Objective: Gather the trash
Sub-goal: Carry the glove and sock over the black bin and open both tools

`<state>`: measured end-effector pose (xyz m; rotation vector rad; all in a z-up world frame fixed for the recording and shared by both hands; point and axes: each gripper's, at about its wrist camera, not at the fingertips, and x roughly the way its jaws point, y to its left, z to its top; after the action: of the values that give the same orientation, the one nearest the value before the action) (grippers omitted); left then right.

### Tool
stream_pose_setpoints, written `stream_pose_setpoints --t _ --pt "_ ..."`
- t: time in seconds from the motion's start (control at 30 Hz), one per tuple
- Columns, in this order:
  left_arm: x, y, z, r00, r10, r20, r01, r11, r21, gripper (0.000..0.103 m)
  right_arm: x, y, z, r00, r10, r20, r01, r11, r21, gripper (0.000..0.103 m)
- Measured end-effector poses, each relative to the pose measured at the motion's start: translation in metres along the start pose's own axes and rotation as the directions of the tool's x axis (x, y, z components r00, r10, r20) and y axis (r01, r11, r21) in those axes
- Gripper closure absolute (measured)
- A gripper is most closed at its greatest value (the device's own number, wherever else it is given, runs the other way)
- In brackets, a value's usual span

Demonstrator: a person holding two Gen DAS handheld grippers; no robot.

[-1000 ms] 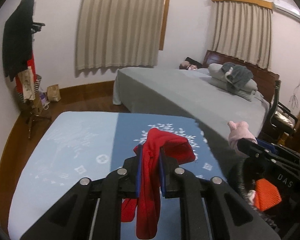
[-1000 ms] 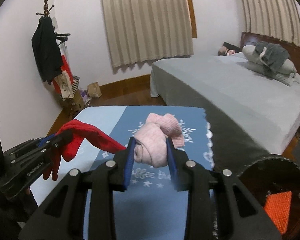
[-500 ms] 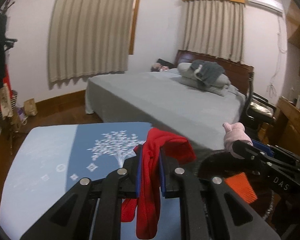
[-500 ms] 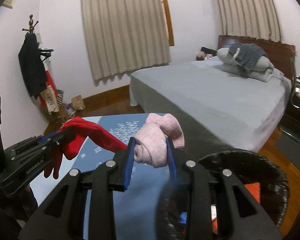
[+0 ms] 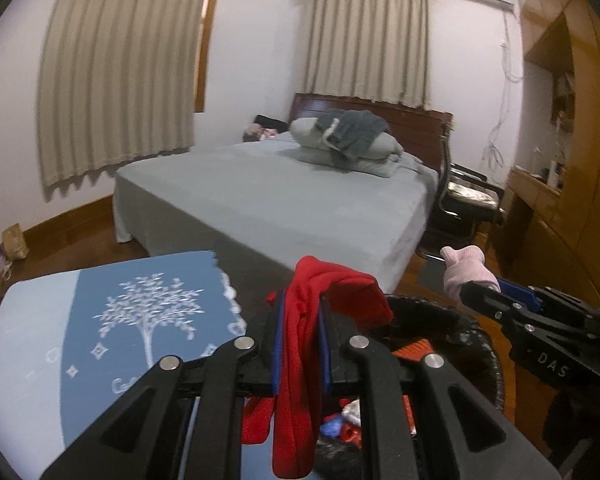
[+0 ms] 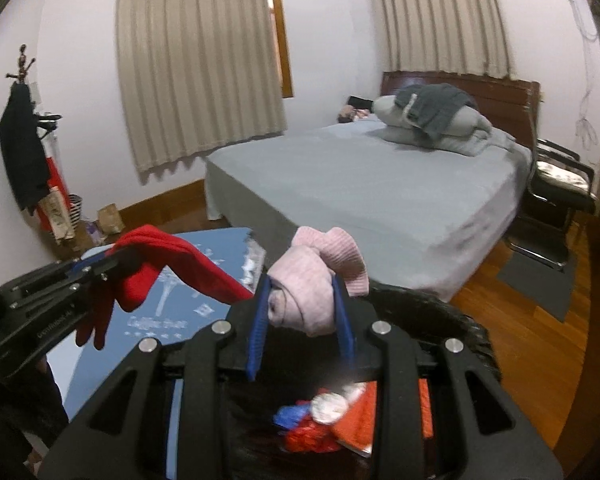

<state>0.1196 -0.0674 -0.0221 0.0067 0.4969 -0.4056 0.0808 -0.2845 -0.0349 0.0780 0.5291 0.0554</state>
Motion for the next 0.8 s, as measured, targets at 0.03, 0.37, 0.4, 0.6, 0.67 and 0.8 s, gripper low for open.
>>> stream_pose_setpoints --t 0.03,0.37,0.4,0.6,0.67,0.8 --pt "0.004 -0.006 0.0 1.0 -0.012 -0.002 0.012 1.0 0.007 0.088 -0.001 -0.006 -0.002 1.0 -0.011 -0.002 0.011 1.0 0.005 0.073" --pt "0.036 -0.052 -0.006 0.993 -0.103 -0.049 0.105 0.993 0.049 0.088 -0.005 -0.056 -0.02 0.994 -0.107 -0.033 0.109 0.992 0.057 0.073" --pt "0.041 -0.057 -0.008 0.992 -0.112 -0.057 0.115 0.992 0.054 0.088 -0.004 -0.06 -0.023 0.993 -0.115 -0.036 0.117 0.991 0.059 0.073" --pt "0.057 -0.07 -0.014 0.987 -0.129 -0.091 0.135 0.989 0.06 0.088 0.001 -0.076 -0.029 0.989 -0.134 -0.055 0.138 0.988 0.074 0.073" --pt "0.06 -0.072 -0.015 0.987 -0.132 -0.097 0.138 0.989 0.058 0.088 0.004 -0.079 -0.031 0.989 -0.135 -0.061 0.14 0.987 0.078 0.073" --pt "0.066 -0.071 -0.017 0.985 -0.136 -0.11 0.142 0.989 0.049 0.088 0.007 -0.085 -0.034 0.989 -0.133 -0.068 0.138 0.987 0.085 0.073"
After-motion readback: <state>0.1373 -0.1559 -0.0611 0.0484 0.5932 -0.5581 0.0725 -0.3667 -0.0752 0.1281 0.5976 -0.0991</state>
